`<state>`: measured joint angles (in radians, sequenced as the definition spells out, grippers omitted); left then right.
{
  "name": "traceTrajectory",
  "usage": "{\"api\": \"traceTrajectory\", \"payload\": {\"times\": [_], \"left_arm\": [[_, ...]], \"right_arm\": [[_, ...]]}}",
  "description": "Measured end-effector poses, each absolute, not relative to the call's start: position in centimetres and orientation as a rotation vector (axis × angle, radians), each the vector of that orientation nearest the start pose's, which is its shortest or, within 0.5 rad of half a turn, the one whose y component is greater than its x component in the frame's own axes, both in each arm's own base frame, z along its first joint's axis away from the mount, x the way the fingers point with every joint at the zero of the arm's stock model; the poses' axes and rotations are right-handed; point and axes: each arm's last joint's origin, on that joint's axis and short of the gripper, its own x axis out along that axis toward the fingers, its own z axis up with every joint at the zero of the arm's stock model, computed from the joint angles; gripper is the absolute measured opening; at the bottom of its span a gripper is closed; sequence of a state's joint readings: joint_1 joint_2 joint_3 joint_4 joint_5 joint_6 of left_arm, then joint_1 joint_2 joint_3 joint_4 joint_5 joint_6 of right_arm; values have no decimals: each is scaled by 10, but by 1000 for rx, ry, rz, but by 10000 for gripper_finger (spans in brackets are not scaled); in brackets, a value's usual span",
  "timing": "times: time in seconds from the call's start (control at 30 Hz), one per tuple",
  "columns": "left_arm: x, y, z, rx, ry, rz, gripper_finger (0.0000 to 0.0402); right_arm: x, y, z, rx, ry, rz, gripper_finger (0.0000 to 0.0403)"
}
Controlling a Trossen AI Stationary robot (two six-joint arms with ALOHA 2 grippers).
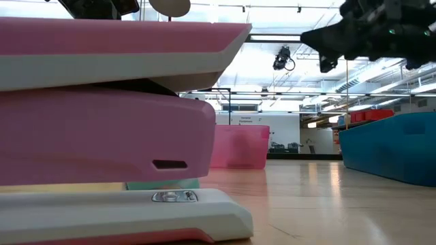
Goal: Pick and place Stapler, Stapler remover, tape
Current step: Put the purple staple remover into the yellow bin
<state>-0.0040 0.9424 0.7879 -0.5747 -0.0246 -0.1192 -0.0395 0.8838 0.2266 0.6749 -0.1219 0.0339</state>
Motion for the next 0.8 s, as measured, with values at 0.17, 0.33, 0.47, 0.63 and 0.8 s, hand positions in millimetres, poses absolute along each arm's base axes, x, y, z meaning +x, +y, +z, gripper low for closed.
{"api": "traceTrajectory", "payload": {"times": [0.17, 0.33, 0.47, 0.63, 0.8], "left_arm": [[188, 0, 274, -103, 726, 63, 224], [188, 0, 274, -103, 726, 63, 224], [188, 0, 274, -104, 724, 63, 224], [189, 0, 275, -104, 720, 63, 224], [189, 0, 275, -104, 717, 63, 224]], "right_arm": [[166, -3, 193, 19, -116, 84, 21], [151, -2, 178, 46, -187, 88, 21], [150, -1, 178, 60, -180, 126, 21], [150, 0, 178, 55, -177, 183, 21], [147, 0, 182, 67, -204, 188, 21]]}}
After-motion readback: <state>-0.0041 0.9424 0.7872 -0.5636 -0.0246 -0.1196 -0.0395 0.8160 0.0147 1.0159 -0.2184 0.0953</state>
